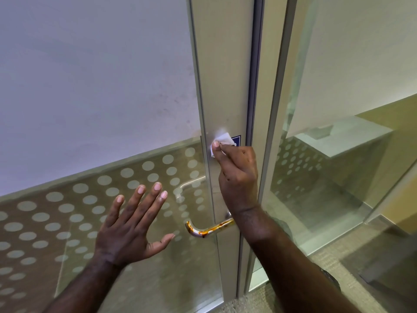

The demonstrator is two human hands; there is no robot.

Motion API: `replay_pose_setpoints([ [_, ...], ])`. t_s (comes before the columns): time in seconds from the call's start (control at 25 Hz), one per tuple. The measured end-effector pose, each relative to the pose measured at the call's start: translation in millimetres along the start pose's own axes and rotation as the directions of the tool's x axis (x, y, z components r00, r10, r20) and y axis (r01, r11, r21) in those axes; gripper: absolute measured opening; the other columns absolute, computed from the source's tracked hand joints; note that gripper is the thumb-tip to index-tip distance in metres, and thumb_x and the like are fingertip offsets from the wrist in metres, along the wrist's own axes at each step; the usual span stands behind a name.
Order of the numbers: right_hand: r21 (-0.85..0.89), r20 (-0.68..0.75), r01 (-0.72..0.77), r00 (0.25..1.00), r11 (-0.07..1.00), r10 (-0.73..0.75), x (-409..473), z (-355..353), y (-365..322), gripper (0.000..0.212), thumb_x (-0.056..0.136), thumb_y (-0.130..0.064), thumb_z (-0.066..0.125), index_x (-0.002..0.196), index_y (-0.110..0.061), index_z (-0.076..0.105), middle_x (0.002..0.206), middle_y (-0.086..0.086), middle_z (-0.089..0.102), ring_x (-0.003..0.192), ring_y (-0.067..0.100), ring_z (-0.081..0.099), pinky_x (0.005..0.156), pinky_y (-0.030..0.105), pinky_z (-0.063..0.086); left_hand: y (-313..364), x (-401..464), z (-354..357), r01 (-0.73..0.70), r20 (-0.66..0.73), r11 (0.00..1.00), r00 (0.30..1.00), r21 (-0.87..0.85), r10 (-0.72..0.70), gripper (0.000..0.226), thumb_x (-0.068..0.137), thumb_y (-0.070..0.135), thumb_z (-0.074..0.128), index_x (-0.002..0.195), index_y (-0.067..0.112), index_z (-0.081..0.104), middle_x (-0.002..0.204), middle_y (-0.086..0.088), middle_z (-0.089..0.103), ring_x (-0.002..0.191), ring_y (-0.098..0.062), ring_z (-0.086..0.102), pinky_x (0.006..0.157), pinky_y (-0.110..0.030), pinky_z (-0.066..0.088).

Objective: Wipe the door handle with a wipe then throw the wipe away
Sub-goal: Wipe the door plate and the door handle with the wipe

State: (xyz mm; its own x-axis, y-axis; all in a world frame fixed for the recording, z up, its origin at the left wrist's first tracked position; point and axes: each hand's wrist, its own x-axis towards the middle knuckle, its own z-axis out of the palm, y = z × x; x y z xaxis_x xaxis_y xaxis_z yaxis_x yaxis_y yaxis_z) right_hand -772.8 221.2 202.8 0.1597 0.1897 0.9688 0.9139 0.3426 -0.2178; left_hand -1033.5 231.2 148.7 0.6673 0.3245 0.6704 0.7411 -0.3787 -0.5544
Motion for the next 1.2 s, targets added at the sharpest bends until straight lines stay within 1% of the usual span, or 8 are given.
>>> replay_pose_setpoints([
  [0.24,0.077,-0.059,0.083,0.995,0.994,-0.079,16,7,2,0.021,0.098,-0.001,0.053,0.107,0.003,0.071,0.099,0.012,0.073,0.081,0.021,0.054,0.075,0.03,0.046,-1,2,-1,-0.024,0.005,1.0,1.0,0.008,0.024,0.106,0.08,0.078,0.051,0.159,0.012,0.028,0.165,-0.006,0.027,0.152,-0.026,0.022,0.124,-0.045,0.002],
  [0.36,0.073,0.119,0.093,0.988,0.993,-0.101,-21,-11,8,0.021,0.087,0.007,0.065,0.106,0.002,0.072,0.1,0.012,0.074,0.071,0.029,0.06,0.071,0.035,0.051,-1,3,-2,-0.028,0.0,1.0,1.0,0.005,0.028,0.105,0.081,0.079,0.049,0.159,0.011,0.029,0.162,-0.008,0.033,0.152,-0.026,0.021,0.124,-0.045,0.001],
  [0.52,0.117,0.362,0.093,0.923,0.989,-0.129,-55,-49,23,0.029,0.076,0.01,0.076,0.104,0.002,0.073,0.098,0.013,0.072,0.078,0.032,0.062,0.075,0.034,0.051,-1,3,-2,-0.021,-0.012,1.0,1.0,0.019,0.021,0.106,0.08,0.08,0.049,0.159,0.011,0.03,0.164,-0.007,0.03,0.152,-0.026,0.022,0.124,-0.045,0.002],
  [0.64,0.07,0.352,-0.019,0.936,0.997,-0.007,-71,-73,34,0.022,0.08,0.007,0.073,0.101,0.003,0.073,0.094,0.016,0.071,0.083,0.031,0.064,0.08,0.026,0.046,-1,3,0,-0.034,-0.021,0.999,0.999,0.036,0.035,0.107,0.08,0.081,0.049,0.158,0.01,0.031,0.161,-0.009,0.034,0.152,-0.027,0.022,0.124,-0.045,0.002],
  [0.72,0.012,0.34,-0.13,0.933,0.992,0.118,-83,-84,42,0.021,0.079,0.013,0.068,0.096,0.003,0.075,0.093,0.018,0.071,0.083,0.032,0.066,0.078,0.031,0.051,0,2,1,-0.032,-0.028,0.999,0.999,0.036,0.033,0.106,0.081,0.081,0.048,0.157,0.009,0.033,0.158,-0.01,0.039,0.152,-0.027,0.022,0.124,-0.045,0.003],
  [0.96,0.011,0.616,-0.104,0.784,0.995,0.075,-102,-84,41,0.048,0.069,0.023,0.071,0.112,0.002,0.069,0.12,0.018,0.067,0.106,0.03,0.068,0.087,0.041,0.058,1,1,3,-0.014,-0.054,0.999,0.998,0.052,0.017,0.104,0.081,0.08,0.05,0.157,0.01,0.035,0.16,-0.008,0.036,0.15,-0.028,0.026,0.123,-0.045,0.006],
  [1.08,0.04,0.755,-0.108,0.654,0.993,0.041,-103,-89,42,0.057,0.079,0.012,0.054,0.134,0.001,0.052,0.143,0.017,0.049,0.132,0.029,0.047,0.104,0.043,0.045,2,1,5,-0.024,-0.067,0.998,0.997,0.059,0.028,0.103,0.082,0.079,0.051,0.156,0.009,0.035,0.159,-0.009,0.037,0.15,-0.028,0.026,0.123,-0.045,0.006],
  [1.2,0.118,0.851,-0.091,0.523,0.989,-0.053,-103,-95,51,0.064,0.082,0.005,0.037,0.146,-0.001,0.034,0.155,0.015,0.028,0.144,0.025,0.026,0.114,0.043,0.031,1,-1,6,-0.027,-0.069,0.998,0.997,0.063,0.032,0.102,0.083,0.078,0.049,0.157,0.009,0.034,0.162,-0.009,0.033,0.15,-0.029,0.026,0.123,-0.046,0.006],
])
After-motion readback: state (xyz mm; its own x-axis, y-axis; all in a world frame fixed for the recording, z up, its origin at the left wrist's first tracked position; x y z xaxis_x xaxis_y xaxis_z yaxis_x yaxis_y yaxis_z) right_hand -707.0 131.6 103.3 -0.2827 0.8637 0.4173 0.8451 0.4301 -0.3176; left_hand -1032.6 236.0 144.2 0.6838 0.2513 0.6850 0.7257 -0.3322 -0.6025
